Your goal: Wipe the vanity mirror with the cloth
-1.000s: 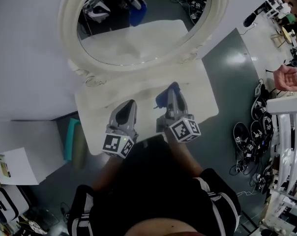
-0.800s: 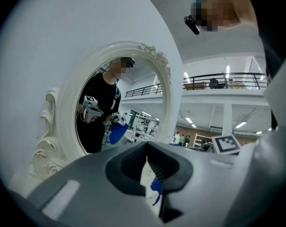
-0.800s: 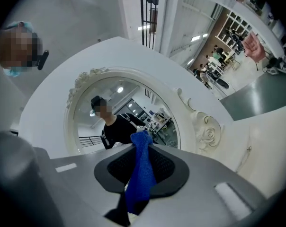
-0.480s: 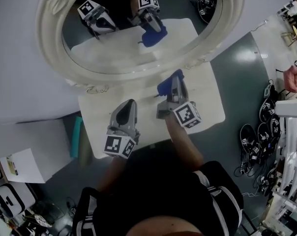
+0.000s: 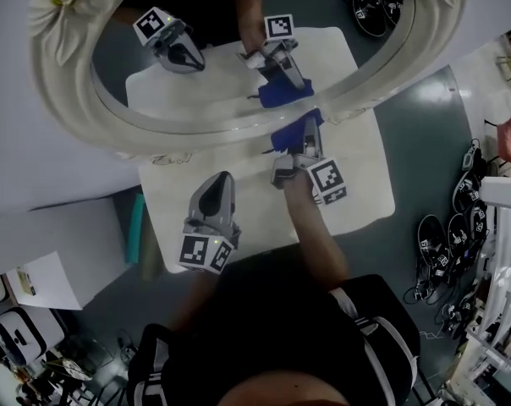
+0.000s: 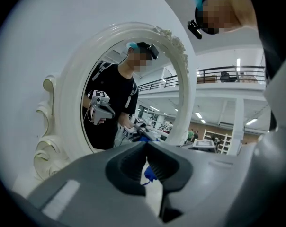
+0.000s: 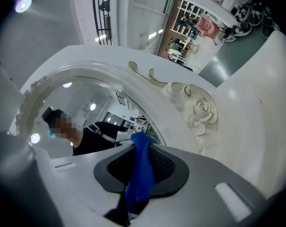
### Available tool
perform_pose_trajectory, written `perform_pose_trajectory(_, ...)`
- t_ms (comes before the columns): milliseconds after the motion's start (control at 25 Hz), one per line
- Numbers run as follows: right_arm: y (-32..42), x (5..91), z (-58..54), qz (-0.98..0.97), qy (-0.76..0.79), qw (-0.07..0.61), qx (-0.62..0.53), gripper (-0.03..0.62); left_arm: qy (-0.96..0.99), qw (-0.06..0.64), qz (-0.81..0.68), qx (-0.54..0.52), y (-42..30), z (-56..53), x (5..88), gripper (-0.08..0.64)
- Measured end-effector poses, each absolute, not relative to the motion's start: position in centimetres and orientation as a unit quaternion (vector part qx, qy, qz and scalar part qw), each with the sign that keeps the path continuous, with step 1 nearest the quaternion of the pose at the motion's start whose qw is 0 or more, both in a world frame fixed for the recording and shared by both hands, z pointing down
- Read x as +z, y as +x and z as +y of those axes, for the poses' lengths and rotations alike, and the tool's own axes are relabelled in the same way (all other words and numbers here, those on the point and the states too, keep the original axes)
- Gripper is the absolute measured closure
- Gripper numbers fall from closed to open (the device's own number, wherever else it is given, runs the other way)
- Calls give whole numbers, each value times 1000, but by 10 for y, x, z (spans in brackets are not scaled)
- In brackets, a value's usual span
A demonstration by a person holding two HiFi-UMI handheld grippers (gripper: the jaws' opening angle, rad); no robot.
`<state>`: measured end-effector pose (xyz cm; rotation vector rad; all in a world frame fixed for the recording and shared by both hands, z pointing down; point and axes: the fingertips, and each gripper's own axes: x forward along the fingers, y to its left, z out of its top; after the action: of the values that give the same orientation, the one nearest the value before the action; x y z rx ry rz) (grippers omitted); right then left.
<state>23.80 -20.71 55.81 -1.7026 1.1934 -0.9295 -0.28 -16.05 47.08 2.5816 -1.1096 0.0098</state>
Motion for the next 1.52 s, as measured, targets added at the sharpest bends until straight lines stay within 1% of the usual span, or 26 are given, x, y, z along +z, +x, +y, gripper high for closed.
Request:
perform_pose_trajectory(280, 252, 582, -228, 421, -672, 458, -400, 534, 898, 168, -406, 16, -12, -176, 478, 549)
perform_pose_trajectory(720, 271, 576, -228, 374, -661, 539, -365, 535, 896, 169, -410, 22, -11, -185, 484, 549)
perform_pose_trajectory(880, 289, 552, -226, 383, -674, 544, -321, 535, 897, 165, -410, 20, -6, -186, 475, 549)
perform_pose_trajectory(1000, 308, 527, -227, 391, -693, 532, -290, 535, 897, 161, -410, 20, 0, -187, 466, 549)
perform_pose_trajectory(1240, 316, 505, -227, 388, -713, 525, -256, 535, 899, 162, -406, 14, -4, -184, 469, 549)
perform_pose_trajectory(1400, 313, 497, -225, 380, -722, 519, -255, 543, 901, 159, -402, 3, -7, -178, 467, 549)
perform_pose_trajectory(1520, 312, 476, -222, 390, -731, 511, -229, 543, 903, 155, -401, -4, -15, -172, 466, 549)
